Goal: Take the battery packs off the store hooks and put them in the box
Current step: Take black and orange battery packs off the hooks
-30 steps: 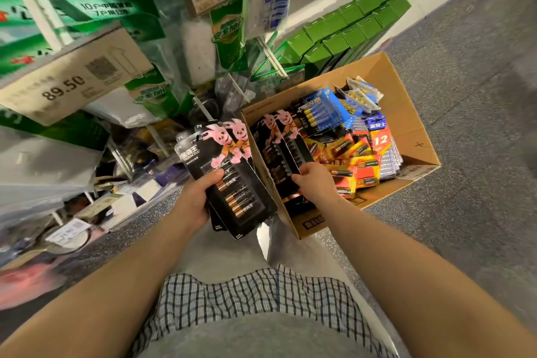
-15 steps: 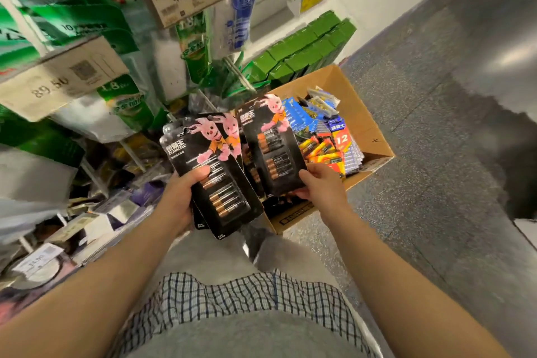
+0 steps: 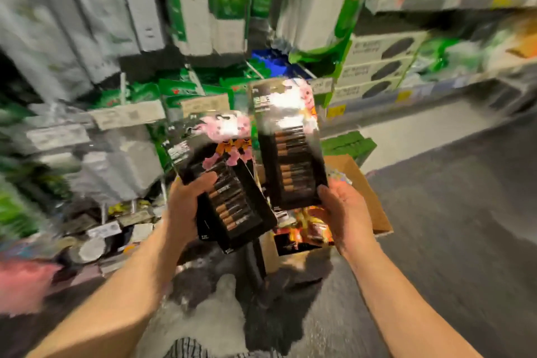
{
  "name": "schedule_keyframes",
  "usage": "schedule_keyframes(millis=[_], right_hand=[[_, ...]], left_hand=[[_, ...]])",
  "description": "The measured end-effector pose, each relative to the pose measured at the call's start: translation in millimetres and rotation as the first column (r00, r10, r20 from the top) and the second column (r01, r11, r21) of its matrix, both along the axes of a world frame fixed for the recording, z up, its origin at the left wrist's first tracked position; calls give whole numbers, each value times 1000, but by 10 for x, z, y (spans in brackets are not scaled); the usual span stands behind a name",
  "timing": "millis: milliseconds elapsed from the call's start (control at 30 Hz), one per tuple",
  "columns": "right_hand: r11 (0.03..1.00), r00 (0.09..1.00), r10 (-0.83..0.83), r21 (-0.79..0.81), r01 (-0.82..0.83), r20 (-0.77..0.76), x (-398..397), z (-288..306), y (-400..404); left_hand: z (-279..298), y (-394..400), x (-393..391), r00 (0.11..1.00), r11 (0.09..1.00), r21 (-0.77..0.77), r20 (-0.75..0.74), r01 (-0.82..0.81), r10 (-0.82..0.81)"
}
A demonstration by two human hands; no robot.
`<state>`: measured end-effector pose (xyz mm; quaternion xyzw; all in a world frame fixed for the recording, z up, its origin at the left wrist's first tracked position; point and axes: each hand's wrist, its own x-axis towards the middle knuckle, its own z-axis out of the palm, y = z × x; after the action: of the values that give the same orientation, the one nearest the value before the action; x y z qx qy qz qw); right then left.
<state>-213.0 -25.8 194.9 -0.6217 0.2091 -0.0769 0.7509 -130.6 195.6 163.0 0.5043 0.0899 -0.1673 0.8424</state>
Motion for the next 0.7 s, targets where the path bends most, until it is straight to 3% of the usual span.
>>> schedule_keyframes(millis=[167,267,500,700], right_hand=[[990,988,132,-63,-127,82,-89,342,611],[950,950,295,-134,-281,104,-30,618,1068],[924,900,371,7,-383,228,336,1074,2054],[903,828,394,-1,-430,400,782,1747,3018]], left_hand=[[399,628,-502,953,959,71,158,-274,260],[704,1066,-679,899,907,111,228,-406,374],[1380,1948,-805,754,798,-13,320,-602,574],[2185,2937,-454,610,733,-124,472,-669,637]])
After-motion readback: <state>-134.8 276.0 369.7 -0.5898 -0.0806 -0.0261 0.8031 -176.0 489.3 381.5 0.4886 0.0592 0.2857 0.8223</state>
